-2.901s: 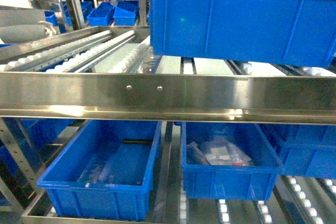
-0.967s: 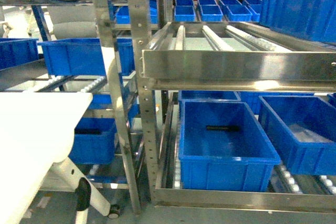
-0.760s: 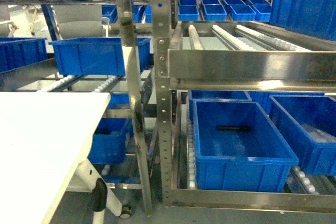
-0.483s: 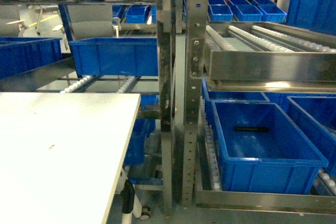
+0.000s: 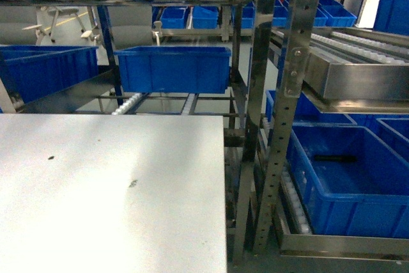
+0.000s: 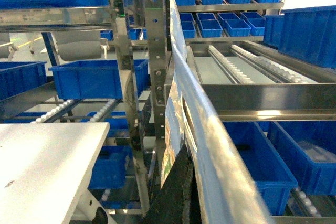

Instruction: Move flower gift bag to table near conveyor

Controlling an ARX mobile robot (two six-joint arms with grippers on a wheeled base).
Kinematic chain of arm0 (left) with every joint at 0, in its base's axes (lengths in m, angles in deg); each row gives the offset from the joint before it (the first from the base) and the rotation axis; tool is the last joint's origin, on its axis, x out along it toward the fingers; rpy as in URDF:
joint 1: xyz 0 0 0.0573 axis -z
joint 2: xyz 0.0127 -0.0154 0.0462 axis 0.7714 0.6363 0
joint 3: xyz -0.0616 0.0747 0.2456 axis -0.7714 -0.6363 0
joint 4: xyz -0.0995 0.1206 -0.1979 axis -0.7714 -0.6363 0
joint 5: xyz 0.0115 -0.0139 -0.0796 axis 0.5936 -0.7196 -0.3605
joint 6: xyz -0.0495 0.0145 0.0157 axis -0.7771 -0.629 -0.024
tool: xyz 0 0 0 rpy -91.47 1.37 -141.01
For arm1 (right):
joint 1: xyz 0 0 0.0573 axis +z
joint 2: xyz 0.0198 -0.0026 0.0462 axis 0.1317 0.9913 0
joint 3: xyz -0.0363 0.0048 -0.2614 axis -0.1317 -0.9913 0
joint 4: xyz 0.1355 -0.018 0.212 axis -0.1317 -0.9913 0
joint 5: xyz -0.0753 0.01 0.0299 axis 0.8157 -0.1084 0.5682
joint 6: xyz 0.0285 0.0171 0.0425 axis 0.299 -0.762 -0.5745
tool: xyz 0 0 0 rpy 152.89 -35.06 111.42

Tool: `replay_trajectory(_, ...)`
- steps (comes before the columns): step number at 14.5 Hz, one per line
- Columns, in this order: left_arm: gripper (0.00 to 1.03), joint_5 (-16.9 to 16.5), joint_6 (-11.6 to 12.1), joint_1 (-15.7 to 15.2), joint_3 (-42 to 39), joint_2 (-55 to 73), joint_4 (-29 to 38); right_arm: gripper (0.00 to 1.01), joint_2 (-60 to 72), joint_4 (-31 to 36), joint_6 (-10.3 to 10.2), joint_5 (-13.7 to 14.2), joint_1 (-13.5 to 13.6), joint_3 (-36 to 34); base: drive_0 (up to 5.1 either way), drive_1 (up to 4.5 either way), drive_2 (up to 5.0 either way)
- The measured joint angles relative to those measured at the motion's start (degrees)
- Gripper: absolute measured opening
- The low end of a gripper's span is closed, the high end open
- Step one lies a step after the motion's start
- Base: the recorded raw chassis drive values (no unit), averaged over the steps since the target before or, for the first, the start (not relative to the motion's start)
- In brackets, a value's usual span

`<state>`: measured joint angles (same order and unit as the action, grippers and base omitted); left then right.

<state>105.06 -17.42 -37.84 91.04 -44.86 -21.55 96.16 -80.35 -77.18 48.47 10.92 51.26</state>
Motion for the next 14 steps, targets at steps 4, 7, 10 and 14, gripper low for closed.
replay_trajectory(4, 0.02, 0.0, 0.0, 0.0, 0.0, 0.0, -0.1, 0.02, 0.0, 0.0, 0.0, 0.0, 0.0, 0.0, -5.0, 2.38, 2.4)
replay_trajectory(7, 0.02, 0.0, 0.0, 0.0, 0.0, 0.0, -0.1, 0.02, 0.0, 0.0, 0.0, 0.0, 0.0, 0.0, -5.0, 2.38, 2.4)
replay_trajectory(10, 0.02, 0.0, 0.0, 0.0, 0.0, 0.0, -0.1, 0.02, 0.0, -0.1, 0.0, 0.0, 0.0, 0.0, -4.9, 2.42, 2.4)
replay_trajectory(14, 0.02, 0.0, 0.0, 0.0, 0.0, 0.0, -0.1, 0.02, -0.1, 0.0, 0.0, 0.0, 0.0, 0.0, -5.0, 2.41, 2.4)
